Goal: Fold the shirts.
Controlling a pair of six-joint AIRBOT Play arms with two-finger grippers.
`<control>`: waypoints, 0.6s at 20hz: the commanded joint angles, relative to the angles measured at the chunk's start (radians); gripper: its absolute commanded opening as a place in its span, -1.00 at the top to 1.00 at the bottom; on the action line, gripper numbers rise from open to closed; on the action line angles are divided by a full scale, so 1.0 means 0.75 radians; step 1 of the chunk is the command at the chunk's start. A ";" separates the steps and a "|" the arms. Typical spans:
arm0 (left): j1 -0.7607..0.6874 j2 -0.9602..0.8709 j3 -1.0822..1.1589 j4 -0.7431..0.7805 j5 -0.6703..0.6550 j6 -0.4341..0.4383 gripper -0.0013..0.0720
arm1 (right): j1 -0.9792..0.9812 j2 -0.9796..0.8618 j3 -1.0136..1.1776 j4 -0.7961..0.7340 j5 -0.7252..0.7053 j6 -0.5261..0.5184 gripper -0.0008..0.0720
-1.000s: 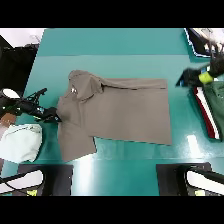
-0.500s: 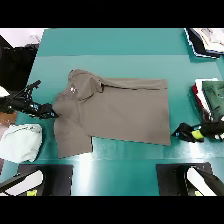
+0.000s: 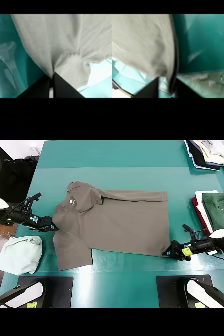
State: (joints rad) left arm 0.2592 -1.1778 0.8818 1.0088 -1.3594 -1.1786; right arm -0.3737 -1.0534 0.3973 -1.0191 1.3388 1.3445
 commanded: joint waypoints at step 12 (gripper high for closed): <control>0.000 0.201 0.931 -0.178 0.057 -0.141 0.88 | 0.105 0.443 0.985 0.008 -0.199 0.132 0.94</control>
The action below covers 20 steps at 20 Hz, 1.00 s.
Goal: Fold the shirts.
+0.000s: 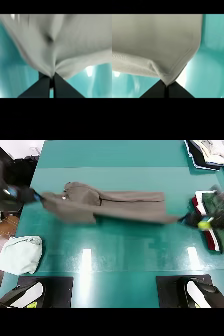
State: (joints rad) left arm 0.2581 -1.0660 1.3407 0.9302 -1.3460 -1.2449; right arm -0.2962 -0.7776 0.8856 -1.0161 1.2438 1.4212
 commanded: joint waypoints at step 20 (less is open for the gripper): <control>0.002 0.298 0.691 -0.086 0.093 -0.157 0.89 | -0.164 -0.148 1.366 -0.274 0.394 0.135 0.94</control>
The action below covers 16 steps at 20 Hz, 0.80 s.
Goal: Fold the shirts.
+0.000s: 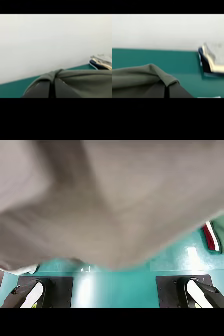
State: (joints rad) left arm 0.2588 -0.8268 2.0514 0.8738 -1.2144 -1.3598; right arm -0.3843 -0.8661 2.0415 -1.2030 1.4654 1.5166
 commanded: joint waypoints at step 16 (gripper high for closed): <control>-0.153 -0.995 -0.703 -0.109 0.376 0.224 0.88 | 0.408 -1.070 -0.460 -0.143 -0.405 0.147 0.94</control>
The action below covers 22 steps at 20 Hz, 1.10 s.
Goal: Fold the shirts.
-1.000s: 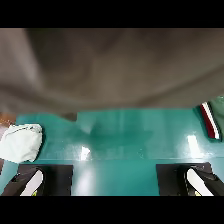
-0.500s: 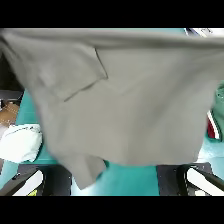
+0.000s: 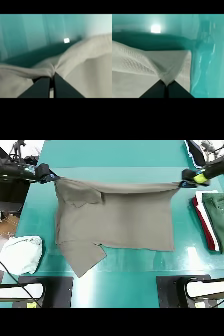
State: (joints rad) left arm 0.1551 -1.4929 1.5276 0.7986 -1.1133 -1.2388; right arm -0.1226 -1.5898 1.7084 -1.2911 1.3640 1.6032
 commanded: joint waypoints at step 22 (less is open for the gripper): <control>-0.014 -0.117 -0.092 0.622 -0.365 0.194 0.88 | 0.281 -0.095 -0.141 -0.353 0.091 0.031 0.94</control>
State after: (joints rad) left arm 0.1448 -1.5806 1.5002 1.2114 -1.3418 -1.0794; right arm 0.0658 -1.6611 1.6524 -1.5394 1.3888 1.6131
